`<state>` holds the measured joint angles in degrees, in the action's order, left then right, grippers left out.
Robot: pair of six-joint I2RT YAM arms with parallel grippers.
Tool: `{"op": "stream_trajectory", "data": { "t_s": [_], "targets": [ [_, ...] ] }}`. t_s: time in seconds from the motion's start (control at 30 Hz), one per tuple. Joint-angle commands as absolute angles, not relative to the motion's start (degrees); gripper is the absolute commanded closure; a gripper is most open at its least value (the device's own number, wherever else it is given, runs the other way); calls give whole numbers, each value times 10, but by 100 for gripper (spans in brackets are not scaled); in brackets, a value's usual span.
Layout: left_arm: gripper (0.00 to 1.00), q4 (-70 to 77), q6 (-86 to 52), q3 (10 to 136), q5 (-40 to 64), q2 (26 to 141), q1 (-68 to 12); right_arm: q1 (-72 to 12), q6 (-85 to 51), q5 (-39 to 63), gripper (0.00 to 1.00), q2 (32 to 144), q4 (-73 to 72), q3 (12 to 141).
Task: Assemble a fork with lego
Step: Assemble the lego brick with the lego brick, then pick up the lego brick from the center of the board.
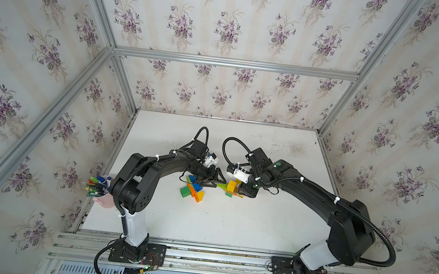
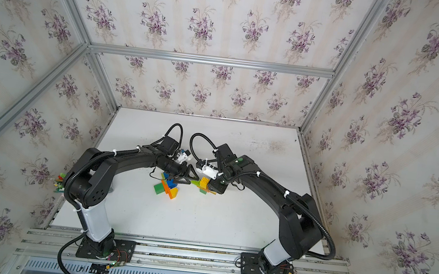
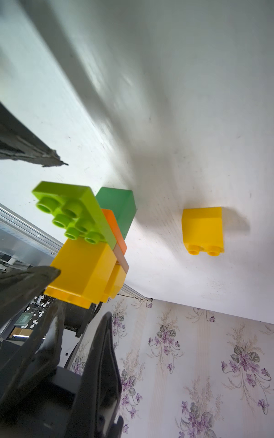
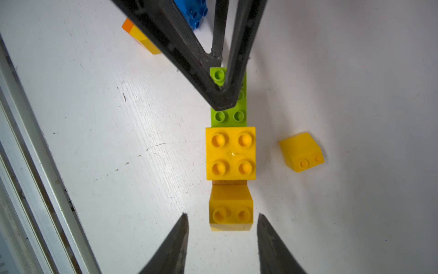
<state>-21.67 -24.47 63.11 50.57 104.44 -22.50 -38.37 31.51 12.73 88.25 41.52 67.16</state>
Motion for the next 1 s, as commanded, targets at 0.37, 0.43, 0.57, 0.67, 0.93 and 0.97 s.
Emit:
{"op": "stream_trajectory", "data": {
  "t_s": [0.37,0.43,0.57,0.67,0.93,0.97],
  "targets": [
    [24,-243,-174,609,435,900,-208,-329,219,26,51,846,358,694],
    [23,-252,-164,609,419,886,-208,-317,205,22,4,845,345,687],
    [30,-277,-153,616,387,882,-207,-272,136,0,0,812,260,650],
    [30,-278,-151,614,358,872,-208,-270,116,-18,0,788,222,625],
    [28,-291,-143,630,296,866,-207,-233,68,43,8,816,227,625],
    [27,-292,-143,632,289,865,-207,-221,54,61,12,824,223,627]
  ]
}}
